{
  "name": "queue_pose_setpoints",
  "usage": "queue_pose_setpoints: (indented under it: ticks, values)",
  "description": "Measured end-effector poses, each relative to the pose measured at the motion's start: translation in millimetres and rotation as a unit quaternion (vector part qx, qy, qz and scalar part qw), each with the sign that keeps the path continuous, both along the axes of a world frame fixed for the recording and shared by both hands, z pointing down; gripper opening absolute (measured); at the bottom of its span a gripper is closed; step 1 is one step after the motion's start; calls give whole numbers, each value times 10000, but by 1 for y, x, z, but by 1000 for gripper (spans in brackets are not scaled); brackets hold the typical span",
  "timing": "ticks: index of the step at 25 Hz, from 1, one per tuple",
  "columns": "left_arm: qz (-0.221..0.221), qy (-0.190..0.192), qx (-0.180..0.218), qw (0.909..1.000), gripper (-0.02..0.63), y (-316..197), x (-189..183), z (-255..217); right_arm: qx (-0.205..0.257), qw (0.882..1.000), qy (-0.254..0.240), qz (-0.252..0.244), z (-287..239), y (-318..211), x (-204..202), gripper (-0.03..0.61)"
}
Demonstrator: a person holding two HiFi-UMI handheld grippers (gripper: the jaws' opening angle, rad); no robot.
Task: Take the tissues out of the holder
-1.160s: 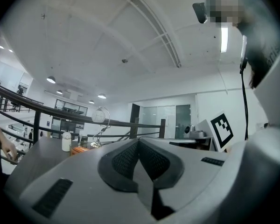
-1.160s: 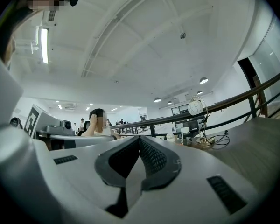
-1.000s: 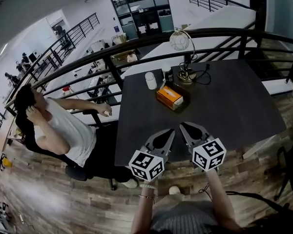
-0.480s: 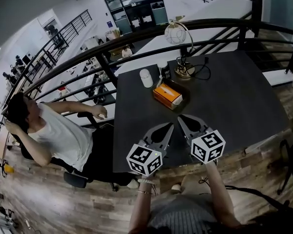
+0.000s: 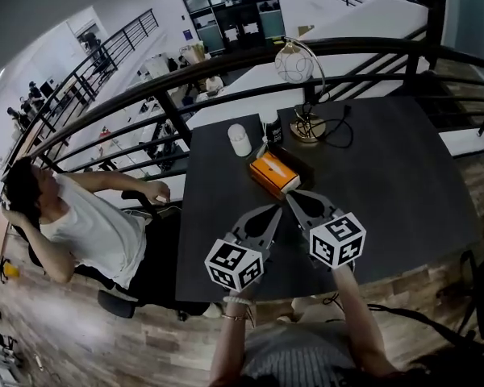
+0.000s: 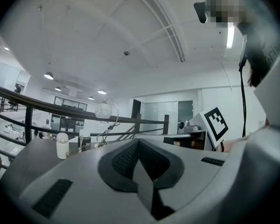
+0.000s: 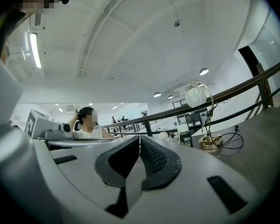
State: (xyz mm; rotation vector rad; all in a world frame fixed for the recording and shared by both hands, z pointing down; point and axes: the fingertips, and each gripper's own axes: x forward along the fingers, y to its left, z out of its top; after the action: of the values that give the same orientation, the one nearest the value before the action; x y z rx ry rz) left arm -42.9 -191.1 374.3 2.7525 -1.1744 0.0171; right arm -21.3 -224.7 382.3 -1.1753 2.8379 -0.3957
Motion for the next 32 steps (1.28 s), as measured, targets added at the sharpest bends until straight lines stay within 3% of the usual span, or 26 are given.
queue_pose_setpoints:
  ticks: [10,18,26,32]
  values:
    - [-306,161,-279,9990,8,-38,-5,-7,-368,9979,122,-510,2,-35,-4,14]
    - [-496,40,-453,9977,8,-75,-33,3,-547,9894,949,-951,12,-79,-29,14]
    - [-341,-264,-650,9970,8,-103,-46,31,-968,9717,1879,-1057,37,-119,-35,14]
    - [-253,-300,-741,9965,8,-120,-55,53,-1245,9456,2618,-1474,67,-136,-45,15]
